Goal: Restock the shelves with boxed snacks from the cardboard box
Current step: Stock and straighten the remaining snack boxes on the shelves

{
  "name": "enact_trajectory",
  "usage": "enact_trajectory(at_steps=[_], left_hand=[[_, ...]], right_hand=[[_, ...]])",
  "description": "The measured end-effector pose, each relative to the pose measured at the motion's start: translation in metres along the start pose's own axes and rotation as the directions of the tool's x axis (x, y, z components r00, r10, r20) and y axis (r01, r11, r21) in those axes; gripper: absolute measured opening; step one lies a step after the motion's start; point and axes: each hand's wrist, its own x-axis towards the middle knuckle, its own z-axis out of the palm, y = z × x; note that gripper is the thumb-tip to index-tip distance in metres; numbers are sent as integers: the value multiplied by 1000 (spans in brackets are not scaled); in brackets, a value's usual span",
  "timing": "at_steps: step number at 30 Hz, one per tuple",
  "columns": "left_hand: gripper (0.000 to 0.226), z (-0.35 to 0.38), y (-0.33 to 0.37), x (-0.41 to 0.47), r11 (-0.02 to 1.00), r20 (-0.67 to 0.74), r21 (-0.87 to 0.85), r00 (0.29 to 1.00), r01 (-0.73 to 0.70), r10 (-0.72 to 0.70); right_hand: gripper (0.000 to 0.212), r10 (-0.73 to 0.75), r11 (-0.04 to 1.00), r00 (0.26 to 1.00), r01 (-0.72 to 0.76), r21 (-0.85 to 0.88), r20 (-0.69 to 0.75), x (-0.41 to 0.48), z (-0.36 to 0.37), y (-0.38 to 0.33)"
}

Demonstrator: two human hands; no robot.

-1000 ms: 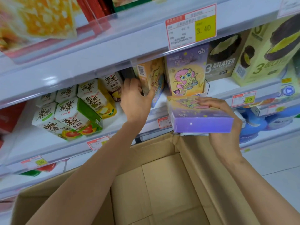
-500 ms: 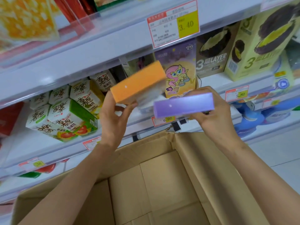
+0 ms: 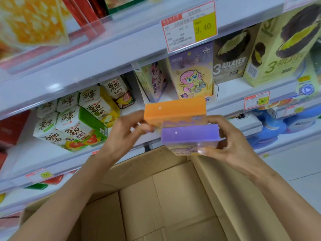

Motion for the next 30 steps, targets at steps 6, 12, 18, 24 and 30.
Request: enact_trajectory(at_steps=[6, 12, 18, 24, 30], left_hand=[[65, 17, -31, 77, 921, -480, 217, 857, 324, -189], [65, 8, -43, 123, 853, -537, 300, 814, 428, -220], [62, 3, -48, 128, 876, -512, 258, 827, 407, -234], [45, 7, -38, 133, 702, -555, 465, 795, 540, -245], [39, 23, -56, 119, 357, -449, 844, 892, 401, 59]], right_hand=[[54, 66, 994, 998, -66, 84, -5, -14, 5, 18], [54, 78, 986, 996, -70, 151, -44, -20, 8, 27], [69, 85, 973, 993, -64, 222, -87, -18, 2, 32], [68, 109, 965, 990, -84, 249, -91, -22, 0, 30], [67, 138, 954, 983, -98, 284, -123, -24, -3, 26]])
